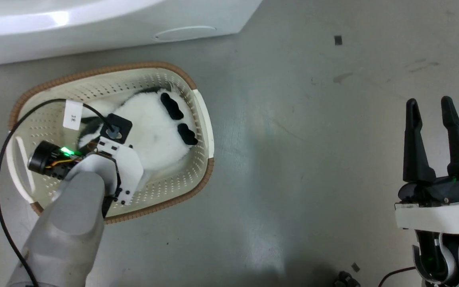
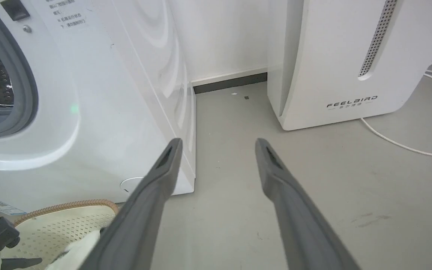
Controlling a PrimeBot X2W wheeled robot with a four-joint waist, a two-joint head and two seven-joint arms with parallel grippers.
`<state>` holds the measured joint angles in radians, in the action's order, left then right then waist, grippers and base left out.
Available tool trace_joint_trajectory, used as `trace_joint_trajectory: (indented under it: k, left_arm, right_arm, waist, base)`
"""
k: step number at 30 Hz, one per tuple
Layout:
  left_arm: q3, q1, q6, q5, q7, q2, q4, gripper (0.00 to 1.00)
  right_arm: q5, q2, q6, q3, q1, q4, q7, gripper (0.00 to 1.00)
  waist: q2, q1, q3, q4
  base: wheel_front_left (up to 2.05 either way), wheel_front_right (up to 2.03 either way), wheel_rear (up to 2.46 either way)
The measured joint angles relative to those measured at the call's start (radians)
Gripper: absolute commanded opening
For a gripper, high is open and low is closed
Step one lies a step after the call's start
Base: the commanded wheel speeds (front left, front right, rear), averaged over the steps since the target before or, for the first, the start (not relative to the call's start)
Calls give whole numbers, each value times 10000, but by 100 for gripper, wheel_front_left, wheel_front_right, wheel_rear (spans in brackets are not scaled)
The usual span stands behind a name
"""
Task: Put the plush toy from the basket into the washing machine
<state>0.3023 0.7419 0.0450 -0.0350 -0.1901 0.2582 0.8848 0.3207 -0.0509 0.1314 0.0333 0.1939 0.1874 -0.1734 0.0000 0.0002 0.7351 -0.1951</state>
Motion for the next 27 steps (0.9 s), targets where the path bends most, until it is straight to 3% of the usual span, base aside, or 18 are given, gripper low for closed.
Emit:
trace_joint_trajectory:
  k: [23,25,27]
  left_arm:
    - [771,2692,-146,395,-153,447,2362,100]
    - [859,2907,-105,420,-188,456,2537,0]
    - [970,3094,-65,476,-176,483,2709,0]
  right_arm:
    - [947,0,0,50,660,408,-531,100]
    - [1018,0,0,58,712,420,-568,100]
    - [1143,0,0,102,797,426,-612,100]
  waist:
    - [0,-2,2341,-591]
    - [0,-2,2473,-630]
    - [0,-2,2580,-672]
  base:
    - [0,0,0]
    - [0,0,0]
    - [0,0,0]
